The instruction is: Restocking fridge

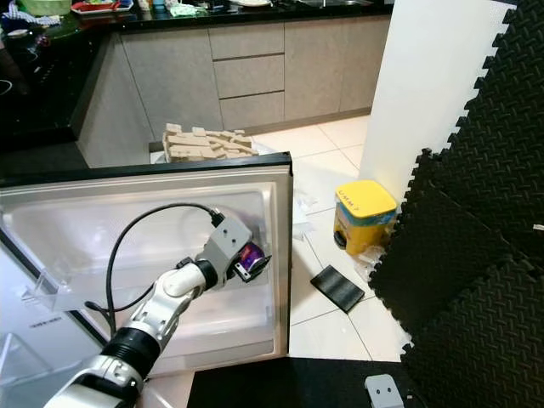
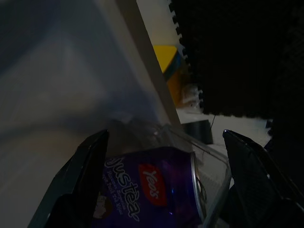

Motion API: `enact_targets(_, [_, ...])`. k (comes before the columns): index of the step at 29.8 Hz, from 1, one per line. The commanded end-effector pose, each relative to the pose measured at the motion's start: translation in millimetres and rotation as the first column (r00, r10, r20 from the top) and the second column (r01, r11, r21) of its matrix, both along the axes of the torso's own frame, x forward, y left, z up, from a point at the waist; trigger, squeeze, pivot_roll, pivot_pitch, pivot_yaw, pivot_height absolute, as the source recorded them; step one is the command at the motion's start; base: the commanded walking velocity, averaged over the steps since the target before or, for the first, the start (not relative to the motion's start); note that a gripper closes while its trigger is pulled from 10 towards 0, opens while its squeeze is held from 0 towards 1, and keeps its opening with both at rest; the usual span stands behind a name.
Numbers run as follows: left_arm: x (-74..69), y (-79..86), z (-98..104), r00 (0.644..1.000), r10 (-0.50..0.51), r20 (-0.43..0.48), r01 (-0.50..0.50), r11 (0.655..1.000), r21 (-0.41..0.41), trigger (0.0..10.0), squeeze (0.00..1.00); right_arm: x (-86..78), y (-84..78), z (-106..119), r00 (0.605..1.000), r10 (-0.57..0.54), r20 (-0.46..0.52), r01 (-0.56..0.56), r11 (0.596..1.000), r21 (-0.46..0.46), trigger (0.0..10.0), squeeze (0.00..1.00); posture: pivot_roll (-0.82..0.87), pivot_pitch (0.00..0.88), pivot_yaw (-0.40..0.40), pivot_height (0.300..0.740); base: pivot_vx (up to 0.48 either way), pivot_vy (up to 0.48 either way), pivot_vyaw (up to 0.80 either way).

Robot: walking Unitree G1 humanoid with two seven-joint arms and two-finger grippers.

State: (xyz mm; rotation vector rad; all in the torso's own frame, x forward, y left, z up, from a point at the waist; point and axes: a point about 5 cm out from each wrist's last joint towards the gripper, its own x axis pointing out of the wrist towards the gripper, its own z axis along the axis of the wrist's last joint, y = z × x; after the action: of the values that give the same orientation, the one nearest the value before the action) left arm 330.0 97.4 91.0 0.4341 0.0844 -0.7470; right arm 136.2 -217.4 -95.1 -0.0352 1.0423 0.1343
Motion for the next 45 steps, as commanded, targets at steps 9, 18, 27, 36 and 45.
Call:
enact_targets(9, [9.5, 8.7, 12, 0.997, -0.060, 0.052, 0.052, 0.989, 0.137, 10.0, 0.00, -1.9, -0.2, 0, 1.000, -0.005, 0.002, 0.005, 1.000, -0.002, 10.0, 0.00, -0.07, 0.000, 0.025, 0.740, 0.000, 0.000, 0.00])
enact_targets(18, [11.4, 18.0, 9, 0.998, -0.066, 0.025, 0.060, 0.976, 0.208, 10.0, 0.00, -0.5, -0.2, 0, 1.000, -0.004, 0.008, 0.004, 1.000, 0.000, 10.0, 0.00, -0.07, 0.000, 0.024, 0.740, 0.000, 0.000, 0.00])
enact_targets(27, [11.9, 19.1, 7, 0.997, -0.070, 0.019, 0.064, 0.968, 0.242, 10.0, 0.00, -0.8, -1.2, 0, 1.000, -0.006, 0.007, 0.006, 1.000, -0.003, 10.0, 0.00, -0.07, 0.000, 0.023, 0.740, 0.000, 0.000, 0.00])
enact_targets(36, [13.6, 17.9, 8, 0.997, -0.074, 0.027, 0.064, 0.961, 0.267, 10.0, 0.00, -0.5, -1.5, 0, 1.000, -0.007, 0.009, 0.007, 1.000, -0.004, 10.0, 0.00, -0.07, 0.000, 0.022, 0.740, 0.000, 0.000, 0.00])
enact_targets(45, [16.3, 15.8, 10, 0.996, -0.084, 0.039, 0.069, 0.952, 0.300, 10.0, 0.00, -1.3, -1.2, 0, 1.000, -0.010, 0.007, 0.010, 1.000, -0.004, 10.0, 0.00, -0.07, 0.000, 0.024, 0.740, 0.000, 0.000, 0.00])
